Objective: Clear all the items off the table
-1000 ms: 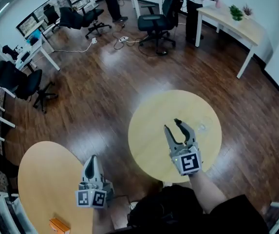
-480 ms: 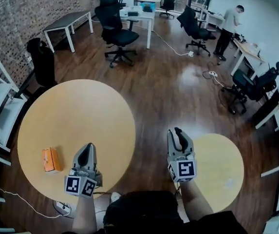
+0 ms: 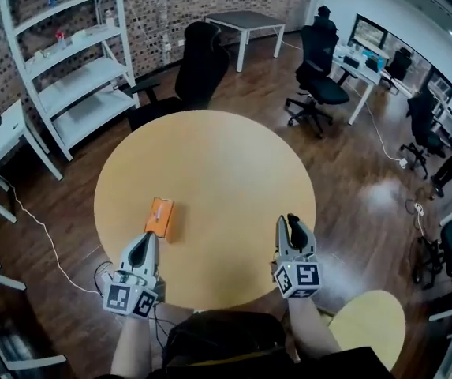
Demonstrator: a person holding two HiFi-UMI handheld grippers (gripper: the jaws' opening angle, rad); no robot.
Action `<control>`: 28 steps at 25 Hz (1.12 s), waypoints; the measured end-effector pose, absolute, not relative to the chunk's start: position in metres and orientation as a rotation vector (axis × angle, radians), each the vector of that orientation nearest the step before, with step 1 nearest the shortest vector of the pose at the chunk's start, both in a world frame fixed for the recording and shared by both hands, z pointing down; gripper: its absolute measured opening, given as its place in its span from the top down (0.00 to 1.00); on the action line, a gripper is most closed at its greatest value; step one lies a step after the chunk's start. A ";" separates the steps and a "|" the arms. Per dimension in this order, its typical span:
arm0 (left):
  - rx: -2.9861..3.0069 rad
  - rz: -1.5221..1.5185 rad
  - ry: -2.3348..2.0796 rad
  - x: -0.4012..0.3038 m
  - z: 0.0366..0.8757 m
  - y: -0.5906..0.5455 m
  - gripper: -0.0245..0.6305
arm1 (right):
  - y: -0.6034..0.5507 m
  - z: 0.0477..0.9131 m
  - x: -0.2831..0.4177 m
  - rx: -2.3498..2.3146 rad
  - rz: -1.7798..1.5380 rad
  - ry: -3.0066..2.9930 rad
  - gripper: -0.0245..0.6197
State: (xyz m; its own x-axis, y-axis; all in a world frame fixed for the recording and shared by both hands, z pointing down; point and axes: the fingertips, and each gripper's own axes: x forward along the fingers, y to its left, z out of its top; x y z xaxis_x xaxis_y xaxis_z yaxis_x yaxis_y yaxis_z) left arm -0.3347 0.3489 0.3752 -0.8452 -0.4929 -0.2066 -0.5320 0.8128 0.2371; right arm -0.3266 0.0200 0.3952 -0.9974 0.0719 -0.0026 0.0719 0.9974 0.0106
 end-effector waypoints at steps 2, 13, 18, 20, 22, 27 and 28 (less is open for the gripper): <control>-0.699 0.436 2.889 -0.331 0.374 0.384 0.96 | 0.049 0.401 -0.346 0.209 -0.074 3.149 0.84; -0.440 0.480 2.931 -0.302 0.387 0.405 0.96 | 0.065 0.404 -0.376 0.452 -0.092 3.119 0.87; -0.397 0.494 2.939 -0.291 0.391 0.399 0.96 | 0.062 0.405 -0.376 0.506 -0.111 3.103 0.90; -0.405 0.484 2.945 -0.290 0.392 0.392 0.96 | 0.062 0.407 -0.378 0.527 -0.106 3.102 0.90; -0.429 0.432 2.963 -0.289 0.392 0.384 0.96 | 0.062 0.408 -0.379 0.537 -0.116 3.098 0.90; -0.398 0.458 2.951 -0.294 0.391 0.386 0.96 | 0.066 0.408 -0.380 0.569 -0.089 3.093 0.90; -0.384 0.462 2.953 -0.295 0.391 0.388 0.96 | 0.065 0.409 -0.379 0.569 -0.089 3.098 0.90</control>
